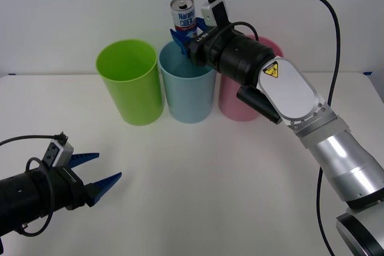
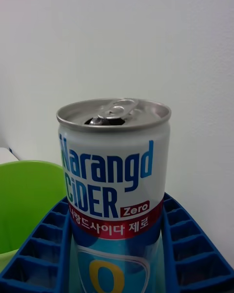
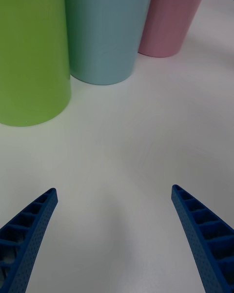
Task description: Put cans in the blue bin and PET bottles in the pink bin and trash in the green bin.
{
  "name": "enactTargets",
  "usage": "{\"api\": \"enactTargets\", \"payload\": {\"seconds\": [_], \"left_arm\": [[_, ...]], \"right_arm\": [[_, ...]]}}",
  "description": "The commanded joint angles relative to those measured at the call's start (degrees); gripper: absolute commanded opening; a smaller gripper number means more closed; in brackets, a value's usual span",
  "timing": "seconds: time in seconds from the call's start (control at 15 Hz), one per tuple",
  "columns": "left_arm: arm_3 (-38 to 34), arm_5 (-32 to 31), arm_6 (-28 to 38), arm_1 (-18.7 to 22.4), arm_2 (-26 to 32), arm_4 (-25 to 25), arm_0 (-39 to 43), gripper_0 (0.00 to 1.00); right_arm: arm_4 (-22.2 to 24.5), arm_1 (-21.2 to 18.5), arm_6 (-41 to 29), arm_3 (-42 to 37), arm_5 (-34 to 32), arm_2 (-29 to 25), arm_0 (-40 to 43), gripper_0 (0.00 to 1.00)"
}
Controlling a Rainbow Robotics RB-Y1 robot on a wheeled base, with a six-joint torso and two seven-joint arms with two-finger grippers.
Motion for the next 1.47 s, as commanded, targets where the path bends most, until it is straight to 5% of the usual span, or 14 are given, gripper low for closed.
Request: {"api": "enactTargets", "payload": {"seconds": [0.07, 0.53, 0.73, 1.0, 1.47], "left_arm": [[0.0, 0.0, 0.0, 0.0, 0.0, 0.0, 0.0, 0.79], [0.0, 0.0, 0.0, 0.0, 0.0, 0.0, 0.0, 0.79], [0.0, 0.0, 0.0, 0.0, 0.0, 0.0, 0.0, 0.79], [0.0, 0.0, 0.0, 0.0, 0.0, 0.0, 0.0, 0.8], [0.0, 0.0, 0.0, 0.0, 0.0, 0.0, 0.0, 0.8]], "right_arm": [[0.51, -0.08, -0.16, -0.06, -0.04, 0.0, 0.0, 1.0], [-1.07, -0.34, -0.77, -0.24, -1.54, -0.96, -0.35, 1.0], [-6.52, -6.15, -1.83, -7.35, -10.06, -4.04, 1.4, 1.0], [-13.47, -13.97, -2.79, -22.38, -15.6, -8.26, 12.83, 1.0], [-16.63, -14.23, 0.02, -39.87, -34.14, -25.57, 36.21, 1.0]]}}
